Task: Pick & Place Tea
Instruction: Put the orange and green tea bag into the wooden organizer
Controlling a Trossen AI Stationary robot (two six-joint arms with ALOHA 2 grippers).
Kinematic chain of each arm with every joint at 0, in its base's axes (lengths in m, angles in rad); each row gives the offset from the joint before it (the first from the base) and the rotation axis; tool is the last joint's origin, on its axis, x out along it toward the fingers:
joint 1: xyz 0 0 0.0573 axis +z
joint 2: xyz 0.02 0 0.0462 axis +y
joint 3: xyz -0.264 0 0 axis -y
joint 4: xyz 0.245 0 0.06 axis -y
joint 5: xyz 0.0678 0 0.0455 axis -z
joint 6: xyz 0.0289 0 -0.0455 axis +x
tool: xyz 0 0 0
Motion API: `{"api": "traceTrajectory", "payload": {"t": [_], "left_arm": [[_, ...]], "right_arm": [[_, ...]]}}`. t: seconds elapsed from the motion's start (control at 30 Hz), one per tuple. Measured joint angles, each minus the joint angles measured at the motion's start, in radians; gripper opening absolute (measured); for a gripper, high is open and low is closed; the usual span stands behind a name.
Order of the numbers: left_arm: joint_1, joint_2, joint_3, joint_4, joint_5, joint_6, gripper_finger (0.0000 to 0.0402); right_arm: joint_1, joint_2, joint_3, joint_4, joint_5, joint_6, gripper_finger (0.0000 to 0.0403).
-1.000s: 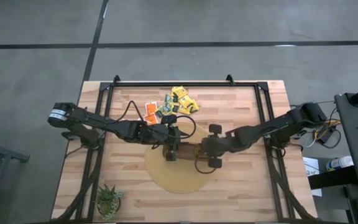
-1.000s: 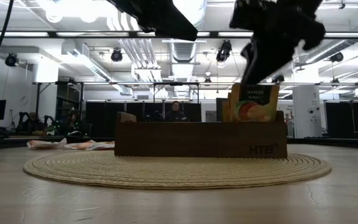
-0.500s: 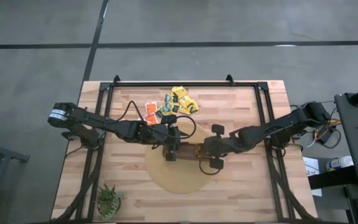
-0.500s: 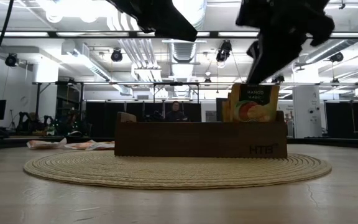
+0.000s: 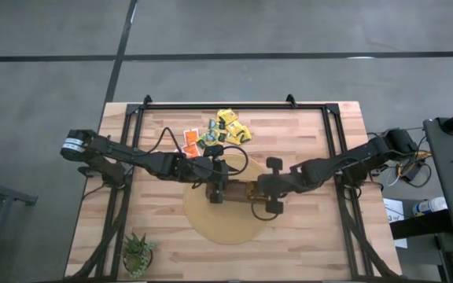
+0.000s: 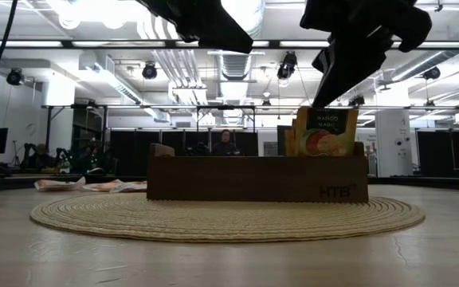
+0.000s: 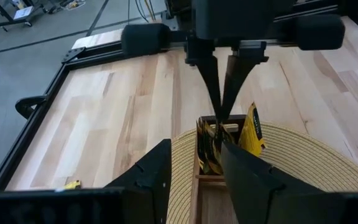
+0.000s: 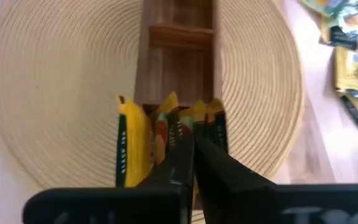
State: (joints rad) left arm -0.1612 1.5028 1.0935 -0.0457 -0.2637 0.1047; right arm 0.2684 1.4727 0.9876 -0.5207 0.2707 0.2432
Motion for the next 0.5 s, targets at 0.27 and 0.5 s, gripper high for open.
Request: {"api": "traceTrajectory", "payload": {"t": [0.27,0.5], "left_arm": [[0.0,0.0,0.0,0.0,0.0,0.0,0.0135],[0.0,0.0,0.0,0.0,0.0,0.0,0.0135]], "right_arm": [[-0.014,0.0,-0.035,0.002,-0.011,0.016,0.0008],[-0.035,0.0,-0.046,0.011,-0.018,0.027,0.0008]]}}
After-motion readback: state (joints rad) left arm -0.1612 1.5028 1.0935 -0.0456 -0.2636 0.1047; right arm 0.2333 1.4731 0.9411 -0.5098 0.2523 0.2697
